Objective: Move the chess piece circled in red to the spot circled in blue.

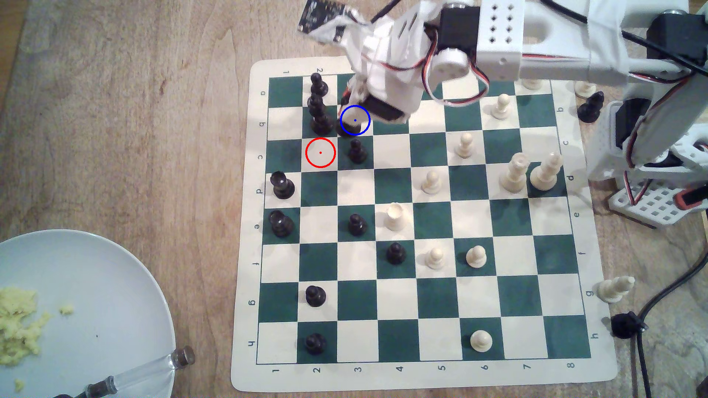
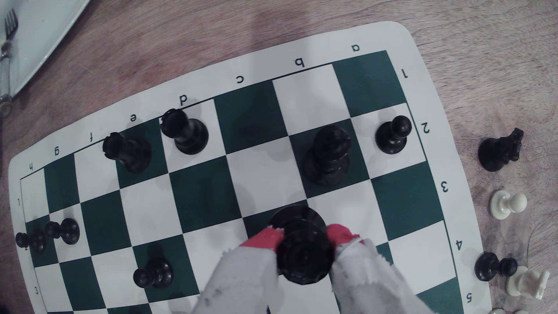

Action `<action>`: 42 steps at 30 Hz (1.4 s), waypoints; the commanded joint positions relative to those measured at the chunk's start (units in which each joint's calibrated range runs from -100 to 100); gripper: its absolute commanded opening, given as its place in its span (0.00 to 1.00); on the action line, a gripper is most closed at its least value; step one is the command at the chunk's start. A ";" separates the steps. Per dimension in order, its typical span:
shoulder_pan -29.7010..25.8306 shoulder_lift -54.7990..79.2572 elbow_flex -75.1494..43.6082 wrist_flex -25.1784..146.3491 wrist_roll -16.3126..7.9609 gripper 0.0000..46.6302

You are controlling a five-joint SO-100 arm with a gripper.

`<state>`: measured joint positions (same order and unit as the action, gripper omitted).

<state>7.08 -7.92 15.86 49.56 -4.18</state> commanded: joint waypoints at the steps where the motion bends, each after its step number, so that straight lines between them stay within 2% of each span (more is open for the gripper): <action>1: 1.17 -0.91 -1.81 -1.81 0.39 0.06; 13: 3.44 6.30 -0.90 -5.99 0.83 0.06; 23: 3.05 10.13 -0.81 -8.37 0.93 0.06; 42: 3.83 11.91 -0.45 -8.94 1.47 0.06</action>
<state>10.55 4.48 16.13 41.67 -2.91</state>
